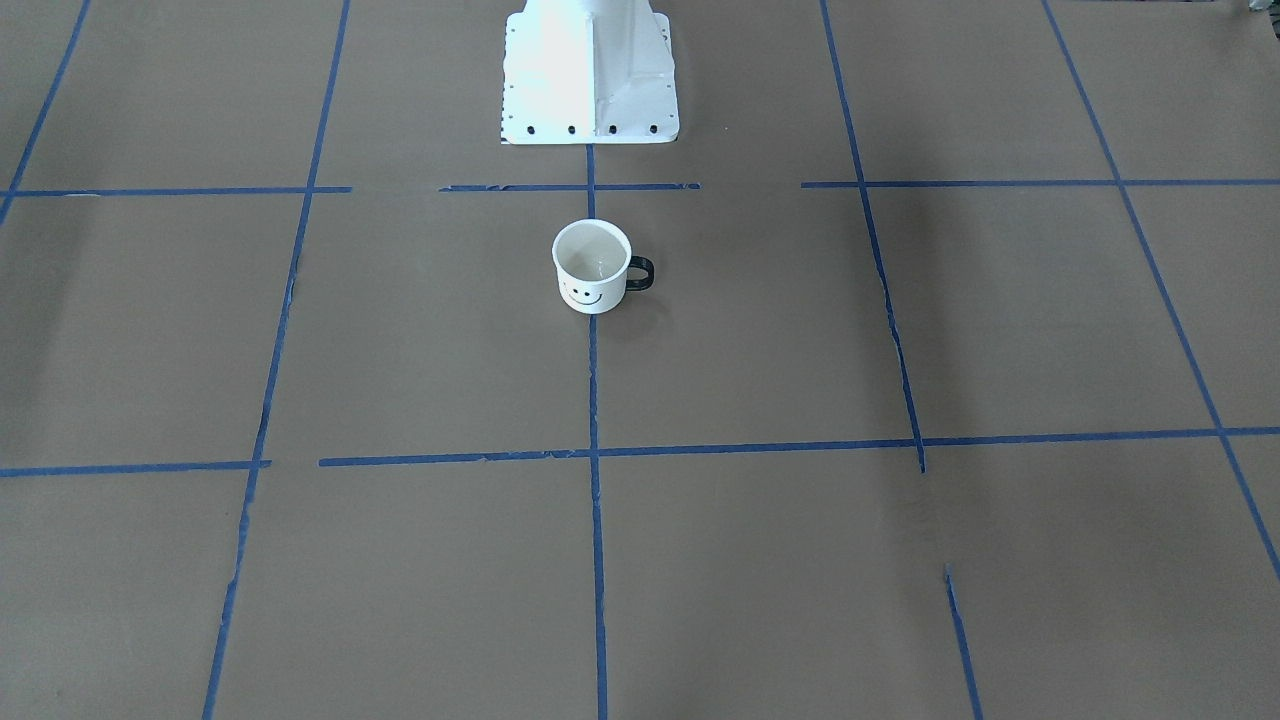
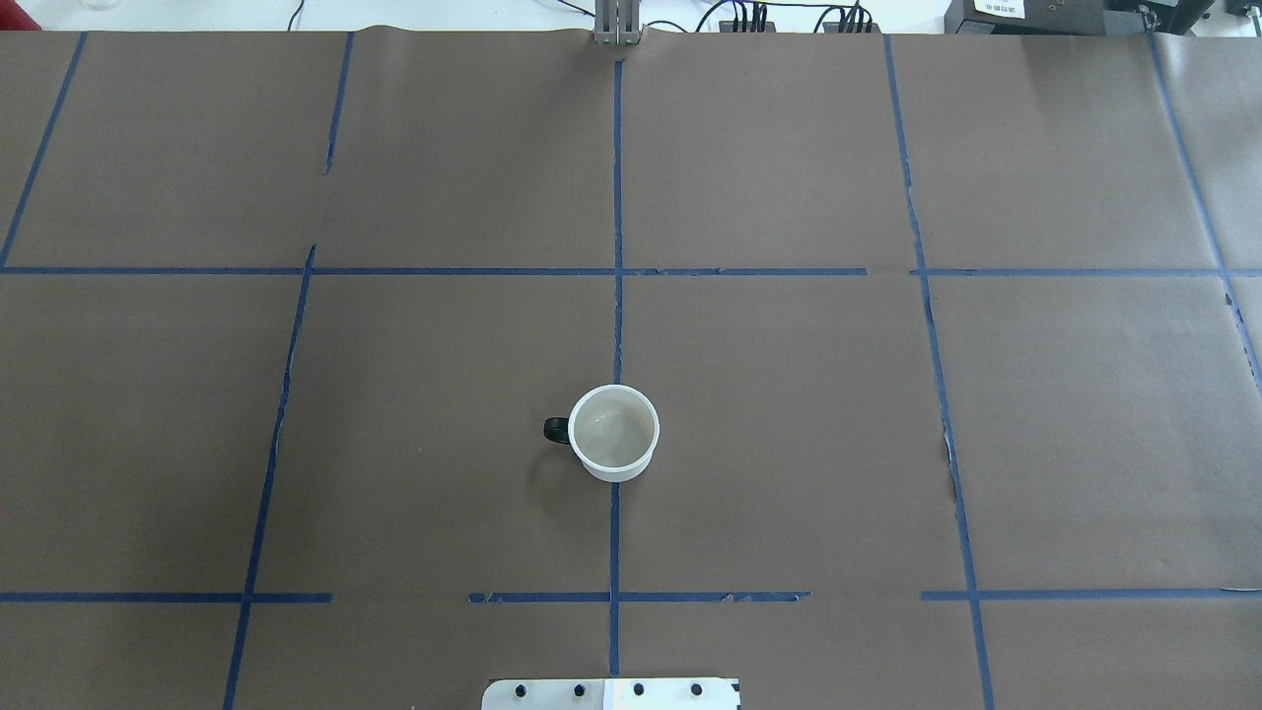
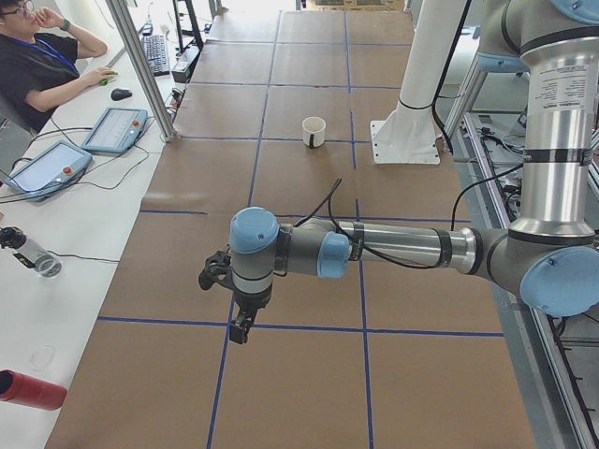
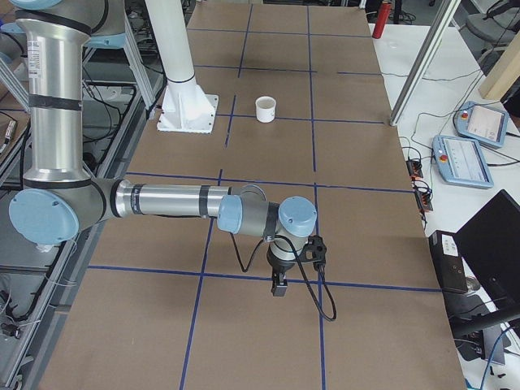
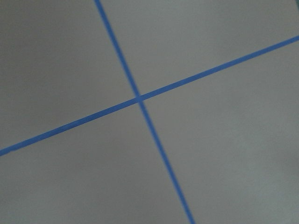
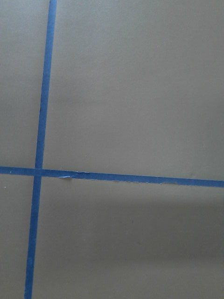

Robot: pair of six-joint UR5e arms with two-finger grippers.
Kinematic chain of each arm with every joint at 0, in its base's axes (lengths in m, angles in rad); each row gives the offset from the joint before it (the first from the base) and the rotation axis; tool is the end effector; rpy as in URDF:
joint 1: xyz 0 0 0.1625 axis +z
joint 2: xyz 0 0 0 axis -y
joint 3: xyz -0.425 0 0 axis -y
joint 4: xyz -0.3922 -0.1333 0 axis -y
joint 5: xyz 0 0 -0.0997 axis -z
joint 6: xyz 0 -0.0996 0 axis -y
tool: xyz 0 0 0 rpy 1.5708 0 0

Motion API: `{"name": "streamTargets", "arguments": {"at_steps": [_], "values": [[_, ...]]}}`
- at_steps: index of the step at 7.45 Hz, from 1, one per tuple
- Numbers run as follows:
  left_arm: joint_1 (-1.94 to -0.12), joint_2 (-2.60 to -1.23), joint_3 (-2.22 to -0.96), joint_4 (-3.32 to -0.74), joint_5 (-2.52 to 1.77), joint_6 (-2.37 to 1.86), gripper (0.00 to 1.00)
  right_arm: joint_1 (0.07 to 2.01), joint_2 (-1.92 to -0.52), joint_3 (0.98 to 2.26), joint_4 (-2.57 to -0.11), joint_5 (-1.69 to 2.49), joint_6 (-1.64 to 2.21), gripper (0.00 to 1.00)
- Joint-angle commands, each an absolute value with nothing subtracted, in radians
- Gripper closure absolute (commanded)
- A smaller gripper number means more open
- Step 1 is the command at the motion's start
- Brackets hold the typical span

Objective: Flip mug

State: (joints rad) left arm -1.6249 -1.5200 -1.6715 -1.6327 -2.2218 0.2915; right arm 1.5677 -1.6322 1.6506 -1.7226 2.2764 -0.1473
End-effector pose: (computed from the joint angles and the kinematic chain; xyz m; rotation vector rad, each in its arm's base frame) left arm -0.0987 -0.4734 0.6350 0.2187 0.6240 0.2651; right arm 0.0673 -0.4550 0.6679 -0.0768 -0.7121 -0.0968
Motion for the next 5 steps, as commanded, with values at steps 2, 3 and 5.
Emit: {"name": "streamTargets", "arguments": {"at_steps": [2, 3, 5], "values": [[-1.631, -1.512, -1.657, -1.628, -2.437, 0.196, 0.00, 1.568, -1.632, 1.651, -1.723, 2.276, -0.147, 0.00], [-1.631, -1.513, -1.663, -1.634, -2.437, 0.148, 0.00, 1.568, -1.632, 1.651, -1.723, 2.276, -0.147, 0.00], [-1.631, -1.506, -1.660, -1.635, -2.434, 0.152, 0.00, 1.568, -1.632, 1.651, -1.723, 2.276, -0.147, 0.00]]}}
